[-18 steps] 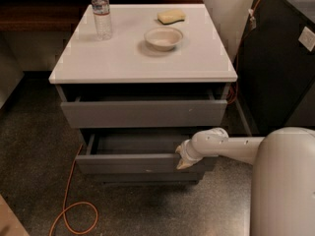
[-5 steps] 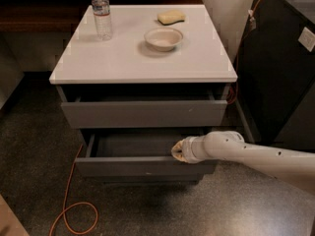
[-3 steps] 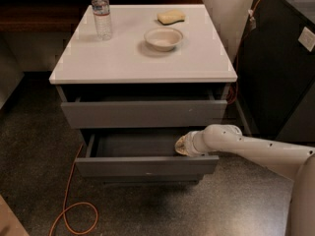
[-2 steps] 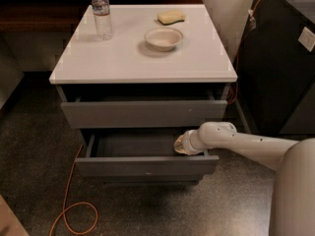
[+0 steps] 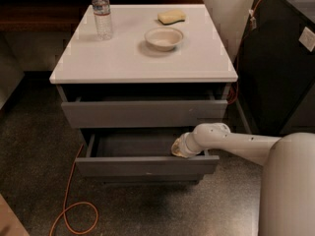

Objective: Open middle drawer

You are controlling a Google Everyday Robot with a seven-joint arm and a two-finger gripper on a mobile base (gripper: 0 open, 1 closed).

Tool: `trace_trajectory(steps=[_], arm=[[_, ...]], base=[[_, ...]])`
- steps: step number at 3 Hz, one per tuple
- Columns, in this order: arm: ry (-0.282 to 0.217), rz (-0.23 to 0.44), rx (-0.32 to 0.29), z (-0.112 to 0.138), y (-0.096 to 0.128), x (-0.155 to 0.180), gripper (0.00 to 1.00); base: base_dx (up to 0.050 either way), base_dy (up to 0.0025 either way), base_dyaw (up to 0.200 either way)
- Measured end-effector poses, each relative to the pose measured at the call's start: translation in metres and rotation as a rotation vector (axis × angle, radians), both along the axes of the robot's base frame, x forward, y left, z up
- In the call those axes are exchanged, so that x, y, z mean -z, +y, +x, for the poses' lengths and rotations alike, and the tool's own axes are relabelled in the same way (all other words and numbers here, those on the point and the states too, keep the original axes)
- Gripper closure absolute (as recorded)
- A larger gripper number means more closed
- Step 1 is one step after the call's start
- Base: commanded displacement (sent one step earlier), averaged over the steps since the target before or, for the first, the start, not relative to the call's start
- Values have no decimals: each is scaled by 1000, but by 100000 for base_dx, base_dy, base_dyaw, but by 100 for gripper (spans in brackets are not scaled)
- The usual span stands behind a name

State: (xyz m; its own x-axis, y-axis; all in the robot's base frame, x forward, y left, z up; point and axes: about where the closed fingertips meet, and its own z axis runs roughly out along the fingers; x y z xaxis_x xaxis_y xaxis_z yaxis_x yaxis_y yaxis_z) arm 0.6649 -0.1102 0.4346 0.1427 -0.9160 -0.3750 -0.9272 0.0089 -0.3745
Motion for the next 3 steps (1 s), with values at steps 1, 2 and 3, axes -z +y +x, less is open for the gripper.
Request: trace_trajectory(steps=[1,2,3], arm=[[9,-2,-27,-19,9,0,100],[23,-2,-41,-33,14,3,100],[53,-2,-58,-50,19,11,100]], base=[[0,0,0],[0,0,0],[0,0,0]])
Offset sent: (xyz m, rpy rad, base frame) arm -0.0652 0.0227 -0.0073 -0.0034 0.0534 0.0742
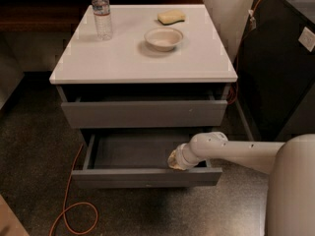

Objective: Open middle drawer

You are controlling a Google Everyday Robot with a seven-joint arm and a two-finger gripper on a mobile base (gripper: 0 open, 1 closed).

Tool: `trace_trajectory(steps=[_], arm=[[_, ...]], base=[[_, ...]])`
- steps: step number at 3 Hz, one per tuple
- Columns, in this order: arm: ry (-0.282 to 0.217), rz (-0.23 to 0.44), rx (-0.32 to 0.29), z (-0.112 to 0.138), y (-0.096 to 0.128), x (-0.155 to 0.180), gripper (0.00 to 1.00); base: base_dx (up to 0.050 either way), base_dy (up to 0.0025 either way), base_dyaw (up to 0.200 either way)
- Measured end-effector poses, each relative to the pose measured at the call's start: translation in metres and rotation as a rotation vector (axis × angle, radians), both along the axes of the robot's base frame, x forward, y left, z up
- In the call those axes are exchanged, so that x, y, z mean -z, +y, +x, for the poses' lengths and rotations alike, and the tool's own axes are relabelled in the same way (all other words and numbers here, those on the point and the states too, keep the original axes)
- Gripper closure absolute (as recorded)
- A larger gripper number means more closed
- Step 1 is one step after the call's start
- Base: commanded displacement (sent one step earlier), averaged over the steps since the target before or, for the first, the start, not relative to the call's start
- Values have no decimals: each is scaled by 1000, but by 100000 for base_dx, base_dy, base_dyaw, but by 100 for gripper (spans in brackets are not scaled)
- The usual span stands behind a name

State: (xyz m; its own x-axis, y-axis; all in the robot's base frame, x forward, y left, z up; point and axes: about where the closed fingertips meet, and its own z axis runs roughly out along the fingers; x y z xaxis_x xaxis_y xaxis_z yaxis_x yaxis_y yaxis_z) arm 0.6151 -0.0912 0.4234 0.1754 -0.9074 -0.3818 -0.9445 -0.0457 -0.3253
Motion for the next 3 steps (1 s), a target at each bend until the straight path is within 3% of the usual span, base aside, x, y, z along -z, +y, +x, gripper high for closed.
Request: trace_trajectory(steps=[3], arm=[[80,14,-46,-49,14,17,100]], base=[[0,0,0]])
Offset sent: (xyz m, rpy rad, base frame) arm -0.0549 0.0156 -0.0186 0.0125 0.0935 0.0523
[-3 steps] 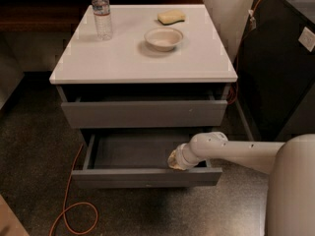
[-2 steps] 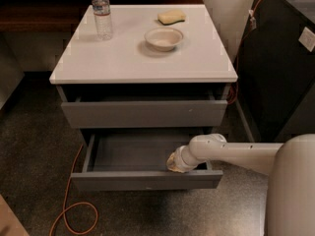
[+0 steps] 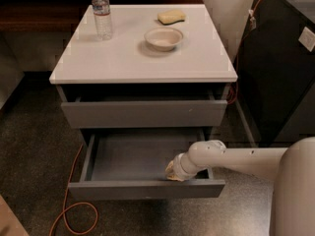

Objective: Open middle drawer

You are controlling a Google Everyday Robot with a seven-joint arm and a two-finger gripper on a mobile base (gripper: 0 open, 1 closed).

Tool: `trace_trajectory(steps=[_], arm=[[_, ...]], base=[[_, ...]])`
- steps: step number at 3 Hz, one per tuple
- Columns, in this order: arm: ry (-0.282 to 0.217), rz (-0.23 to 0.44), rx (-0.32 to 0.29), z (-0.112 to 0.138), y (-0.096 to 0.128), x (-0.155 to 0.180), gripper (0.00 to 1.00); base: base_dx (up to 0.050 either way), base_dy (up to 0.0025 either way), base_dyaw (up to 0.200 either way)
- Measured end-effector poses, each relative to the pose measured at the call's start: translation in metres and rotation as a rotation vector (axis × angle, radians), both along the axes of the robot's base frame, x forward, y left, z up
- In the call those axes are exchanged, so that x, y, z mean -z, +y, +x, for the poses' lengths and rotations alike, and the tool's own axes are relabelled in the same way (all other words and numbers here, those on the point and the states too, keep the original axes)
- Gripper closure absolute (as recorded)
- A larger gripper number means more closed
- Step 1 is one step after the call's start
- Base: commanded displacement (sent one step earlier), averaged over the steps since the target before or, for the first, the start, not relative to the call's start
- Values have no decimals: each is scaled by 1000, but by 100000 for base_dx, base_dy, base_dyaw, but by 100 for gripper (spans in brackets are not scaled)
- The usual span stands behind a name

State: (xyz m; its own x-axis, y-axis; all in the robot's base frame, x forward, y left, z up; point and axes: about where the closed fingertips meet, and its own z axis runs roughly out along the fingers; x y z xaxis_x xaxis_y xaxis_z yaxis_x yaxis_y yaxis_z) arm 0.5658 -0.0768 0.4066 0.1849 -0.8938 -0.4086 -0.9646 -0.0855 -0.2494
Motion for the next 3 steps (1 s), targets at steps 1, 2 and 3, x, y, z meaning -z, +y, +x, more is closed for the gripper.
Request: trace_trajectory(steps=[1,2,3], arm=[[9,12,-12,-16,4,-2,100],[22,61,-2,-49,3,-10,100],[22,62,0,-49,2,-9,100]], base=[[0,0,0],[0,0,0],[0,0,0]])
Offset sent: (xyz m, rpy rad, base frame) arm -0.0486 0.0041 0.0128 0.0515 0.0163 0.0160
